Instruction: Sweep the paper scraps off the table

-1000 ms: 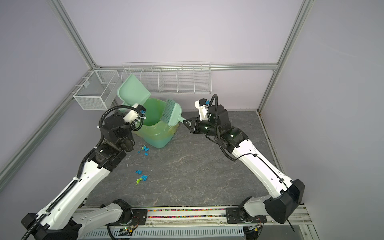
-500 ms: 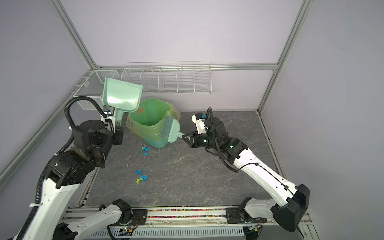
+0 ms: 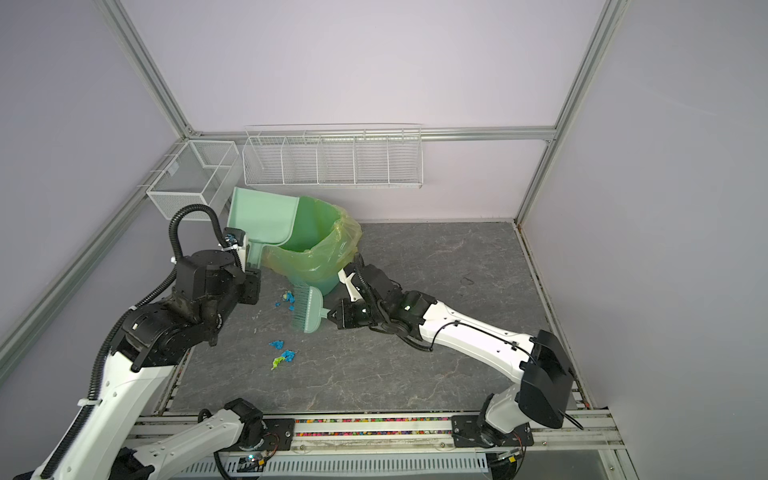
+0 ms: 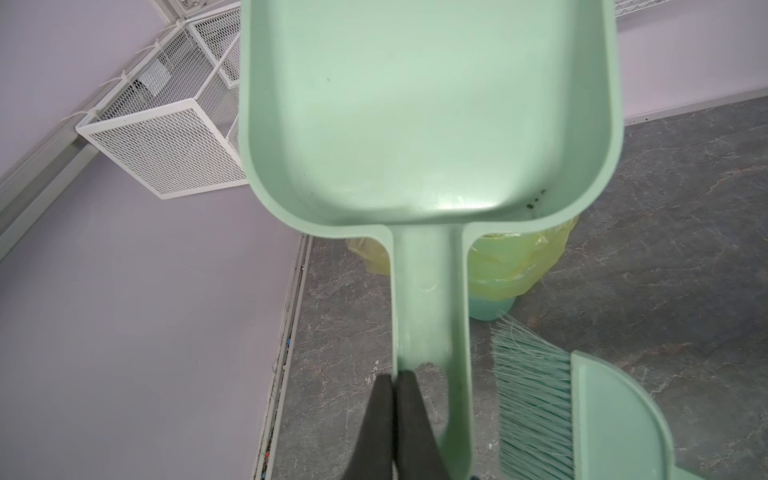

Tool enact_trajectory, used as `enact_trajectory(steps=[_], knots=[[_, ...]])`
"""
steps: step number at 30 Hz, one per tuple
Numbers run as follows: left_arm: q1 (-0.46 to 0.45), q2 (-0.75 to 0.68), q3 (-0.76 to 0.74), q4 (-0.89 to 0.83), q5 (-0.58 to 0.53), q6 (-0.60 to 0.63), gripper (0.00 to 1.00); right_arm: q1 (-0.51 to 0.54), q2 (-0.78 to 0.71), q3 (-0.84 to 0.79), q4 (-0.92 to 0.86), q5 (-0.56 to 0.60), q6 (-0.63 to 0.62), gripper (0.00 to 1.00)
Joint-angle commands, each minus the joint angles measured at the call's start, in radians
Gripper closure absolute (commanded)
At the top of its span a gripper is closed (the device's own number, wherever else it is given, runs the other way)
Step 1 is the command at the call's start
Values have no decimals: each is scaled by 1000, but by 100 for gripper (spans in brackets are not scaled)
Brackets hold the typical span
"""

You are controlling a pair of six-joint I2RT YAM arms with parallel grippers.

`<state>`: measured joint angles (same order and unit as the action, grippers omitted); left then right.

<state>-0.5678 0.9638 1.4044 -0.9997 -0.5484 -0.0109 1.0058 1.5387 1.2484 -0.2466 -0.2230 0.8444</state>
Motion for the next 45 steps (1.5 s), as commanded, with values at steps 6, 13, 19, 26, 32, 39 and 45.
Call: enact_trajectory(steps=[6, 13, 19, 26, 32, 39, 45], knots=[[0, 2, -23, 10, -34, 8, 100, 4, 210, 141, 206, -14, 234, 93], [1, 17, -19, -18, -49, 28, 100, 4, 427, 260, 361, -12, 506, 93], [0, 5, -19, -26, -37, 44, 100, 5, 583, 362, 389, 23, 617, 93], [0, 4, -23, -25, -27, 41, 100, -3, 718, 501, 388, 33, 639, 93], [0, 2, -36, -20, 17, 40, 100, -10, 764, 536, 357, 59, 663, 93], [0, -7, -60, -12, 37, 40, 100, -13, 770, 508, 300, 54, 714, 93], [0, -17, -67, -20, 41, 37, 100, -17, 729, 408, 318, 40, 718, 93]])
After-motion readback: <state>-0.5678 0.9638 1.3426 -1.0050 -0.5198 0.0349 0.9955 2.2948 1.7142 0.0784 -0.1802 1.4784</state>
